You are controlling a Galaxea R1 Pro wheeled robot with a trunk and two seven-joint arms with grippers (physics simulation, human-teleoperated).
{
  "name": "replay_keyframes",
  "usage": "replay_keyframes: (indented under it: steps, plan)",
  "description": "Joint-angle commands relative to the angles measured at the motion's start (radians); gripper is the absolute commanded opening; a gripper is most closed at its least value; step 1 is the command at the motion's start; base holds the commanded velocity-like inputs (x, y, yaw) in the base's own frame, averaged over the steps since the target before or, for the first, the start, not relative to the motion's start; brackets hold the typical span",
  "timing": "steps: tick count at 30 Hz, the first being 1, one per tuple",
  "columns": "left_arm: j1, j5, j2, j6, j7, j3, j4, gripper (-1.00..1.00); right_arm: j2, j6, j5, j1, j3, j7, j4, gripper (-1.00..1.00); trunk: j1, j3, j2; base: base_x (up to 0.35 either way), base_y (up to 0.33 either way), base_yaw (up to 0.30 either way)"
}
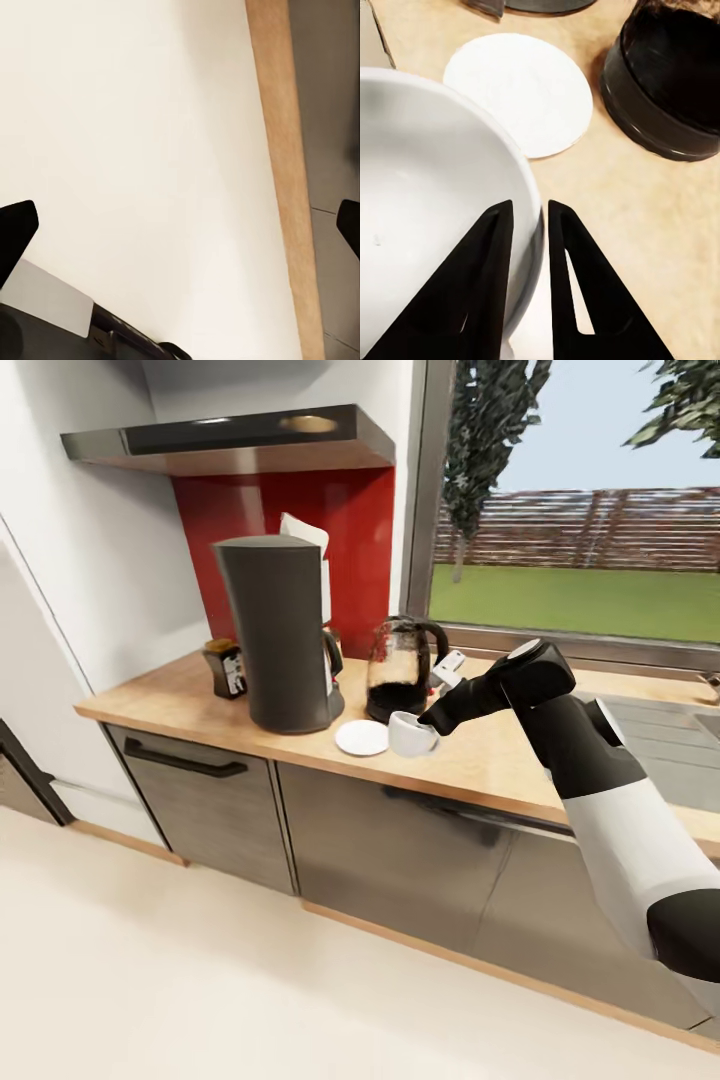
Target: Set up a coffee station on the kitchen countertop: keep the coffee maker on the countertop, move the bottle of coffee from the kitchen shelf to the counter next to the coffee maker, place a paper coffee filter on top of the coffee maker, put the saucer next to the coffee maker with the coffee cup on the saucer, and place the electric kettle next to the coffee maker.
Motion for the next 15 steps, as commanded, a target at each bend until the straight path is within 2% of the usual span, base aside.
replay_keyframes:
  steps: [1,4,10,15]
  plan:
    - [-0.001,0.003,0.000,0.003,-0.004,0.001,0.001,1.00,0.000,0.005,0.010,-0.001,0.001,0.010,-0.001,-1.00,0.000,-0.001,-0.001,0.009,0.274,-0.157]
    - [-0.001,0.002,0.000,0.003,-0.005,0.001,0.001,1.00,0.000,0.005,0.010,-0.001,0.001,0.010,-0.001,-1.00,0.000,-0.001,-0.001,0.005,0.165,-0.211]
    - [-0.001,0.003,0.000,0.003,-0.005,0.001,0.001,1.00,0.000,0.005,0.010,-0.001,0.001,0.010,-0.001,-1.00,0.000,0.001,-0.001,0.001,0.055,-0.263]
    - [-0.001,0.003,0.000,0.003,-0.003,0.001,0.001,1.00,-0.001,0.005,0.010,-0.001,0.001,0.010,-0.001,-1.00,0.000,0.002,-0.001,0.000,0.228,-0.142]
